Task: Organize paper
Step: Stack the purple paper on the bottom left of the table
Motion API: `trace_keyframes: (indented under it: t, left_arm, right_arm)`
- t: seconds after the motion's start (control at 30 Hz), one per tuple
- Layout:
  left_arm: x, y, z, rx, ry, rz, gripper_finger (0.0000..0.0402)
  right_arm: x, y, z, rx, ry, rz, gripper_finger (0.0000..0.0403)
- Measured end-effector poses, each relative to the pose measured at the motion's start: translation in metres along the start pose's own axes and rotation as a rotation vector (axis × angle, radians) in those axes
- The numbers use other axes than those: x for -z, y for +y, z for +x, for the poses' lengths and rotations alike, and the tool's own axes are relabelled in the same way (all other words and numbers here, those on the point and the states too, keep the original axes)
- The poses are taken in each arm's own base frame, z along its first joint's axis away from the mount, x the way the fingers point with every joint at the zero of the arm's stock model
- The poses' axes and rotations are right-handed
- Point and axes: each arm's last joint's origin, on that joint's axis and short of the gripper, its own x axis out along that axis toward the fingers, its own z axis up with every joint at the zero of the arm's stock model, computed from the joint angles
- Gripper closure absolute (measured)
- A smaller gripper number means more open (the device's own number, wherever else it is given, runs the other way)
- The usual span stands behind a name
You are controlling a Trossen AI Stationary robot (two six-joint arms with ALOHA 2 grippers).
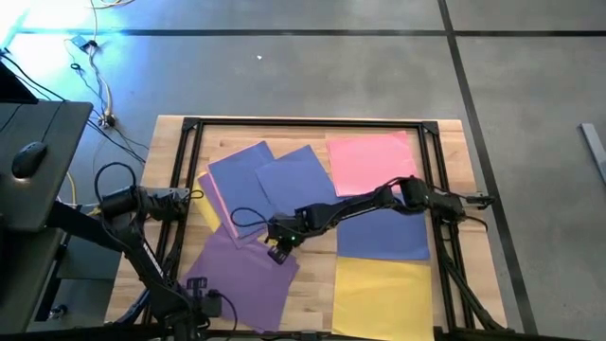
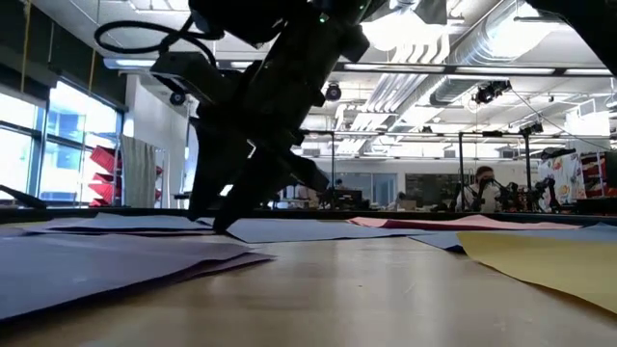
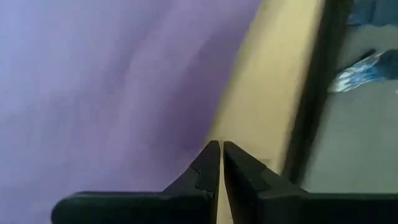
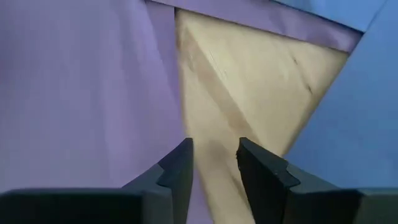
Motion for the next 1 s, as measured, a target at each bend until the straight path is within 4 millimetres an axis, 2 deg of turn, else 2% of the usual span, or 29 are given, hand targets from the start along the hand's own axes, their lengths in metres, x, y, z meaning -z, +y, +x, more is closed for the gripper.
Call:
trace_keyframes:
  t: [0.17, 0.3, 0.6, 0.73, 1.0]
  left_arm:
    - [-0.001, 0.006, 0.004, -0.046, 0.01, -0.018, 0.0401]
    - [-0.003, 0.012, 0.0, -0.117, 0.02, -0.06, 0.0401]
    - [0.0, 0.023, -0.01, -0.294, 0.048, -0.191, 0.0401]
    - [-0.002, 0.016, -0.022, -0.298, 0.056, -0.222, 0.0401]
    - [-0.009, -0.006, -0.047, -0.214, 0.065, -0.266, 0.0401]
  right_arm:
    - [0.014, 0.012, 0.008, 0.02, -0.035, -0.055, 0.0395]
    - [0.026, 0.019, 0.018, 0.01, -0.032, -0.083, 0.0398]
    - [0.041, 0.03, 0.017, -0.027, 0.022, -0.174, 0.0403]
    - [0.043, 0.03, 0.016, -0.051, 0.066, -0.197, 0.0403]
    - [0.038, 0.028, -0.001, -0.027, 0.081, -0.163, 0.0403]
